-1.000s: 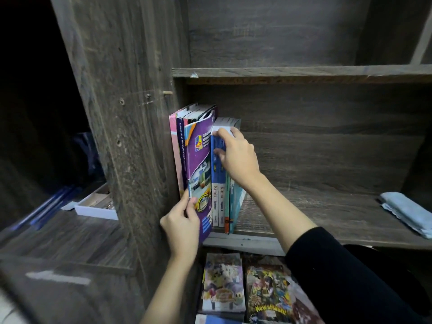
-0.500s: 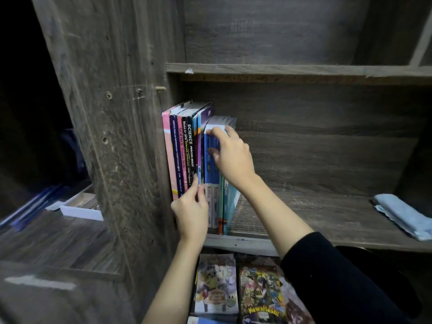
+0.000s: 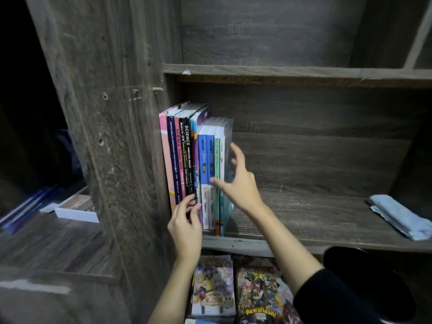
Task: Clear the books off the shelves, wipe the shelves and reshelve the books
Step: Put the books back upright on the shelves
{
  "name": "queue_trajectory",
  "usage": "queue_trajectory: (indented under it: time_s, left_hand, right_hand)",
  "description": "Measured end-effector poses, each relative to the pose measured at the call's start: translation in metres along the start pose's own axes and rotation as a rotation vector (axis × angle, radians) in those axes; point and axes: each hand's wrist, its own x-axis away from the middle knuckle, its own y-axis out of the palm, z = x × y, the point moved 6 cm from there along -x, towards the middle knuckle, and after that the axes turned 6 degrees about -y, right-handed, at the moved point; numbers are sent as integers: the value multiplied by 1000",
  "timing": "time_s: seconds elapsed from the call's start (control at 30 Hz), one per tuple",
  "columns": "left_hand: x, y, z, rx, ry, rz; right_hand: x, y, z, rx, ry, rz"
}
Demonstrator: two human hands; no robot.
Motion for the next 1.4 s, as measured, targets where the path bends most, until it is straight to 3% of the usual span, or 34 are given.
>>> queue_trajectory:
  time_s: [0.17,0.43,0.57,0.7,0.93,1.4]
  left_hand:
    - [-4,10,-9,24,-104,-8]
    - [-13,21,-9,-22,-148,63]
    - [-9,20,-6,-157,-211,107]
    - [-16,18,-15,-47,-294,148]
    - [-8,16,-20,99,-45,80]
    - [-12,14,-10,81,-45,113]
  right_hand:
    - [26,31,44,20,142,-32]
    - [24,39,62,-50,100,1]
    - [25,39,66,-56,78,-14]
    - [26,37,65,-91,57,-18]
    - [29,40,76,-61,39,-17]
    - [36,41,82,-124,62,-10]
